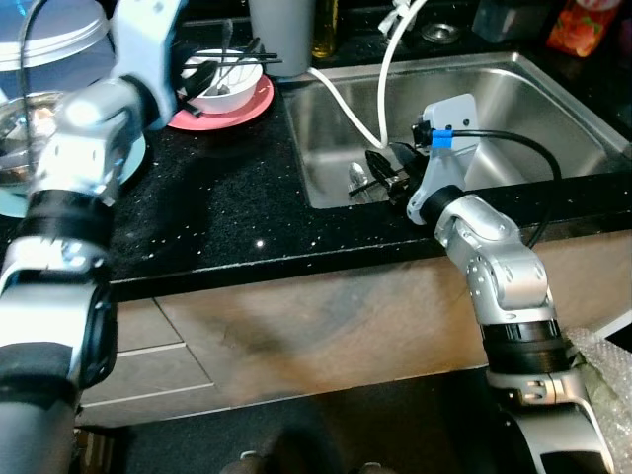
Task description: Kitchen organization
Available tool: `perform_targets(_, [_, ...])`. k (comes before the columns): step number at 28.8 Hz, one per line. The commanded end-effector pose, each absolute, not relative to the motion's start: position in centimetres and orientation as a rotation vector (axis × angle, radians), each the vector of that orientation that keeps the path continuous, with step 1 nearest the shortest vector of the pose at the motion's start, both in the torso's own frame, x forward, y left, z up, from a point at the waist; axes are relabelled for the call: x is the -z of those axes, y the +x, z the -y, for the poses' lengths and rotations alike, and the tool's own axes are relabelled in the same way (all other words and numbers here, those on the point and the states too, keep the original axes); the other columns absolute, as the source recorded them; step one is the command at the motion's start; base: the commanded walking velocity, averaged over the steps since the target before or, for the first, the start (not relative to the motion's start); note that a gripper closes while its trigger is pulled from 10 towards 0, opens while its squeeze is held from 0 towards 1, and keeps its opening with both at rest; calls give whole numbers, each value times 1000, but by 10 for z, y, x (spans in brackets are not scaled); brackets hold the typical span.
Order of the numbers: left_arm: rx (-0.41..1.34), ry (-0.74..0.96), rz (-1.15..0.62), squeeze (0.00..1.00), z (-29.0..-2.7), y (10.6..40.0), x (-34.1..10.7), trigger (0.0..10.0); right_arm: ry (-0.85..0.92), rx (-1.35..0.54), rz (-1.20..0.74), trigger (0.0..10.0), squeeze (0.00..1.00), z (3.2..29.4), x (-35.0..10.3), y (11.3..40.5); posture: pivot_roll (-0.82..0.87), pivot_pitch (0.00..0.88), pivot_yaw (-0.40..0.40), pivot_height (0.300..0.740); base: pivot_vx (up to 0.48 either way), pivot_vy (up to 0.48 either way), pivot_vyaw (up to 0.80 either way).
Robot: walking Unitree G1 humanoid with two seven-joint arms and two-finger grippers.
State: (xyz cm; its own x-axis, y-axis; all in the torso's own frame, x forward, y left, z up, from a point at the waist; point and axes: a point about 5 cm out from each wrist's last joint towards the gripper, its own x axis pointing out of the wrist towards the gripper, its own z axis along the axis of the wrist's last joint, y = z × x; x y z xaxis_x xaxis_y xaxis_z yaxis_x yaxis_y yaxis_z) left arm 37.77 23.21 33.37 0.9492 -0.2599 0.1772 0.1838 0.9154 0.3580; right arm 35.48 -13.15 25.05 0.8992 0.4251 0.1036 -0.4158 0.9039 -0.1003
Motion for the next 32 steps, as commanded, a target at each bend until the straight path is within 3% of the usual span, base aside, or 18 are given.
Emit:
perform_targets(1, [223,366,221,1000,-237,371,-339,10000,-68,-458,136,10000,0,127,-253,354,47,114,-18,740,0,0,0])
perform_targets(4, [111,392,141,1000,-266,342,-335,10000,-60,-486,139,10000,0,121,-252,352,52,113,-22,740,0,0,0])
perform_targets(8, [23,389,104,1000,-279,331,-333,10000,-58,-500,134,10000,0,119,-251,351,58,114,-28,740,0,0,0])
perform_targets(10, [-10,427,72,0,-285,324,-329,10000,-58,-510,131,10000,0,117,-249,350,56,116,-29,740,0,0,0])
perform_targets(20, [-84,512,-55,0,-292,309,-319,10000,-64,-524,124,10000,0,116,-249,350,55,122,-26,740,0,0,0])
perform_targets(32, [-119,508,-49,0,-295,303,-316,10000,-61,-531,113,10000,0,116,-246,347,53,125,-25,740,0,0,0])
